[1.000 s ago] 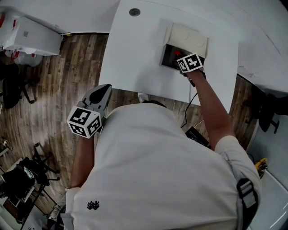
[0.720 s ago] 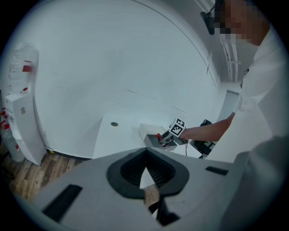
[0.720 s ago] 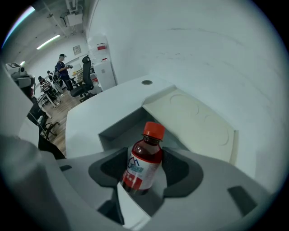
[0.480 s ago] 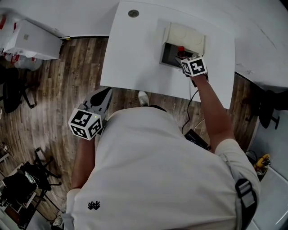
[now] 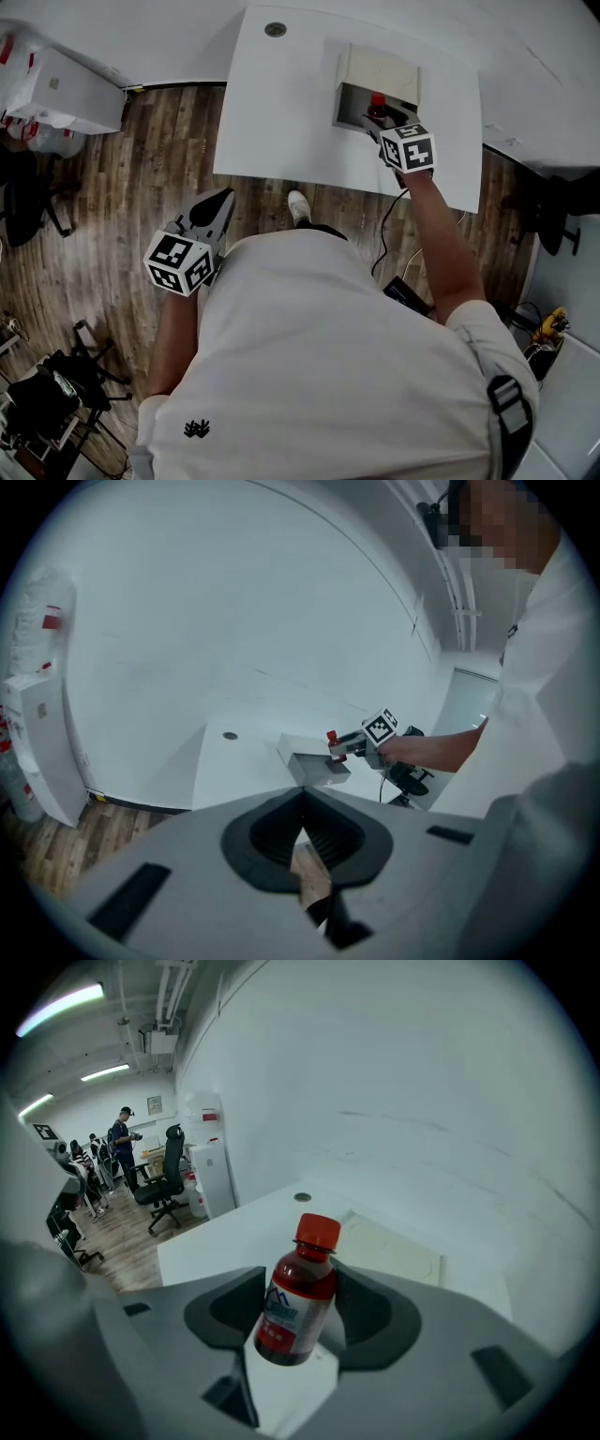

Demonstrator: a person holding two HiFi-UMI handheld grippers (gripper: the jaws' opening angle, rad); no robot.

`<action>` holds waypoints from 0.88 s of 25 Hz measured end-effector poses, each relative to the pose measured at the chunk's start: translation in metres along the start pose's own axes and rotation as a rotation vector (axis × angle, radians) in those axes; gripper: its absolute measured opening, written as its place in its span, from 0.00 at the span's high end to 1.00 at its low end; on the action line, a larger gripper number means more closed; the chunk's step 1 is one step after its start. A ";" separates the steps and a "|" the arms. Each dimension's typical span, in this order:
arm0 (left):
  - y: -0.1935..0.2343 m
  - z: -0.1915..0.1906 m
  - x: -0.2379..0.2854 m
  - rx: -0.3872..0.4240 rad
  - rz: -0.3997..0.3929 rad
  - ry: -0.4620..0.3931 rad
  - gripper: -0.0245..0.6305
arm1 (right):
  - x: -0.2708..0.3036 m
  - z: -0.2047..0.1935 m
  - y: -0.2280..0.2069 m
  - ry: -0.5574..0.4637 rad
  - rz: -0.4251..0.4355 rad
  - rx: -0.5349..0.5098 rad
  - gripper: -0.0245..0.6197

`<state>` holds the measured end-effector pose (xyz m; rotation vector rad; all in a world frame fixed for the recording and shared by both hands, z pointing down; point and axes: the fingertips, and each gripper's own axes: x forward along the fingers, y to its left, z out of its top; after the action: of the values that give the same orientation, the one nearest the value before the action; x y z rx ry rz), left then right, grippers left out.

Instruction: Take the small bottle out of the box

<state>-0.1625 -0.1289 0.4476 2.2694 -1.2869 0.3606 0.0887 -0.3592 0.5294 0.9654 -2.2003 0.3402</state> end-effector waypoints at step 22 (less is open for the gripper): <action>-0.026 -0.043 -0.056 0.000 -0.141 -0.016 0.95 | -0.123 -0.007 0.122 -0.186 -0.031 0.062 0.60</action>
<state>-0.1682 -0.0541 0.4506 2.3513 -1.1262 0.2927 0.0622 -0.2059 0.4539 1.1018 -2.3512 0.3169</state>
